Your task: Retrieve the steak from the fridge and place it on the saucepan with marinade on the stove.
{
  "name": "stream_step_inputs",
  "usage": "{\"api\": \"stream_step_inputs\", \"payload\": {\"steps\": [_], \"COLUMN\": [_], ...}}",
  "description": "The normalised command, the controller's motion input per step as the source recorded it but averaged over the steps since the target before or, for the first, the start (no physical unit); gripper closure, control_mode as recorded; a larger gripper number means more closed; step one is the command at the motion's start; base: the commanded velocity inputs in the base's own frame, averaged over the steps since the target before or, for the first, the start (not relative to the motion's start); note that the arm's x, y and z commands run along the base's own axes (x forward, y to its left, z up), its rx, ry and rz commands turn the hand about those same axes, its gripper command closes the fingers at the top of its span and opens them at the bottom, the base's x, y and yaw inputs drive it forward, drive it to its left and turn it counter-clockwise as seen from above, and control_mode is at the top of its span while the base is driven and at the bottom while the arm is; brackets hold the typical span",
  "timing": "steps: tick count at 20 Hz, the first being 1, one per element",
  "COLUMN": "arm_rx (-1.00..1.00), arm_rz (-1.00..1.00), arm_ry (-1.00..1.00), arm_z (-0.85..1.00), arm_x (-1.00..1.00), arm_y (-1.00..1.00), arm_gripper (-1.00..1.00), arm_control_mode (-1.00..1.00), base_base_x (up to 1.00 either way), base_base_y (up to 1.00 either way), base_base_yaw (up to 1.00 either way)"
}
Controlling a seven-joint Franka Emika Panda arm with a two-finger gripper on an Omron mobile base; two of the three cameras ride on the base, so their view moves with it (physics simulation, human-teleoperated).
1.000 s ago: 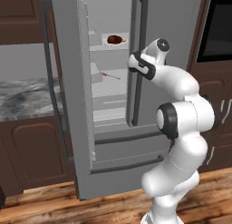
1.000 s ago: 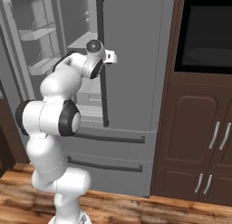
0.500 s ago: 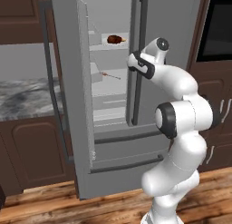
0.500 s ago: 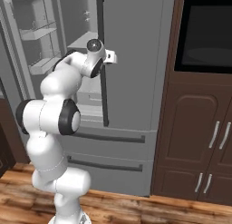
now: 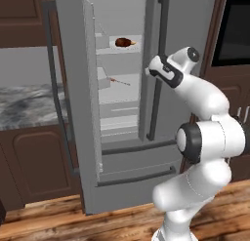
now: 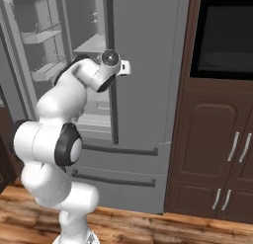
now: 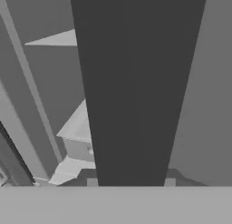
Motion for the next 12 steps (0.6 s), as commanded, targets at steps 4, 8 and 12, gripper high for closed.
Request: {"api": "stream_step_inputs", "payload": {"steps": [4,8,12], "arm_rx": [0.00,0.00,0.00], "arm_rz": [0.18,0.16,0.13], "arm_ry": [-0.05,-0.05,-0.03], "arm_z": [0.01,0.00,0.00], "arm_x": [-0.92,-0.73,-0.51], "arm_y": [-0.59,-0.51,-0.31], "arm_gripper": [1.00,1.00,1.00], "arm_control_mode": [-1.00,-1.00,-1.00], "base_base_x": [0.00,0.00,0.00], "base_base_y": [0.00,0.00,0.00], "base_base_yaw": [0.00,0.00,0.00]}}
